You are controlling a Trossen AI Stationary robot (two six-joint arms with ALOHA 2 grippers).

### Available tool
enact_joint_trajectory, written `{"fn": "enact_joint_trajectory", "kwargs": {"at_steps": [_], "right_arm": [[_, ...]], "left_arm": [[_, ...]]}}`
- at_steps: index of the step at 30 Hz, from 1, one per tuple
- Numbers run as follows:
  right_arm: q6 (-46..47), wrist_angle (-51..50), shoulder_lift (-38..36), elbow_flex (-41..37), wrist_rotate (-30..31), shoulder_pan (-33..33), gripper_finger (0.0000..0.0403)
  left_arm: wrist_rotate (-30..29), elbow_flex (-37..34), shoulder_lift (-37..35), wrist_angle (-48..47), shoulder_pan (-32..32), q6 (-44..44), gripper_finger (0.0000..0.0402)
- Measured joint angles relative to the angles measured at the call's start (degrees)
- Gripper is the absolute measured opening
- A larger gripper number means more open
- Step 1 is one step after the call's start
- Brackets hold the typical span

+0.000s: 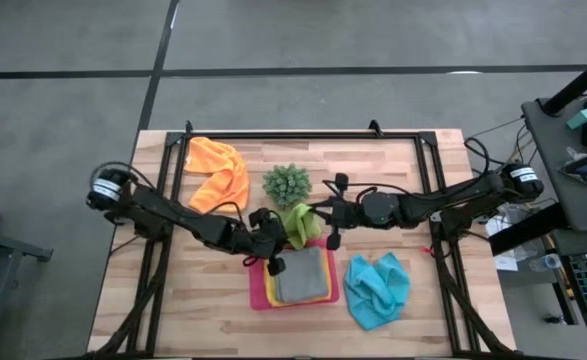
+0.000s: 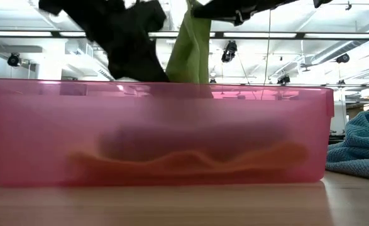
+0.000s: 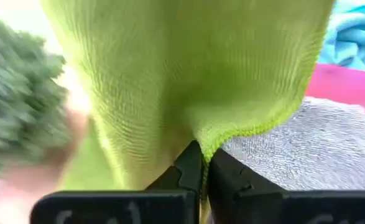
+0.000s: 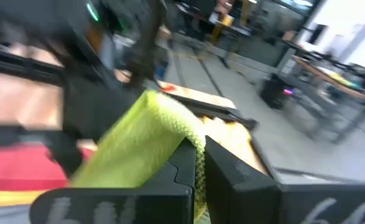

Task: Fold microfiber towels
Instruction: Fold the green microfiber cloth

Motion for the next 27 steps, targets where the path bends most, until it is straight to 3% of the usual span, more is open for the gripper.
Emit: {"fn": "enact_joint_trajectory", "kwargs": {"at_steps": [7,12,20,27], "right_arm": [[-0.87,-6.79,-6.49,-0.04,4.29,0.00,0.0009],[-0.82,-13.69,-14.59,0.66,4.27,0.00,0.0009],[5.70,-43.96,-20.96,10.92,3.15,0.00,0.0009],[8.27,-61.62,-20.23,18.67,3.81,0.00,0.0009]], "left_arm": [[-1.23,7.28,-10.50,-13.67,0.24,9.97,0.0000],[-1.31,11.10,-17.67,-15.05,0.92,14.08,0.0000],[-0.46,15.28,-24.18,-15.19,4.30,18.35,0.0000],[9.36,16.01,-24.85,-16.56,11.41,19.77,0.0000]]}}
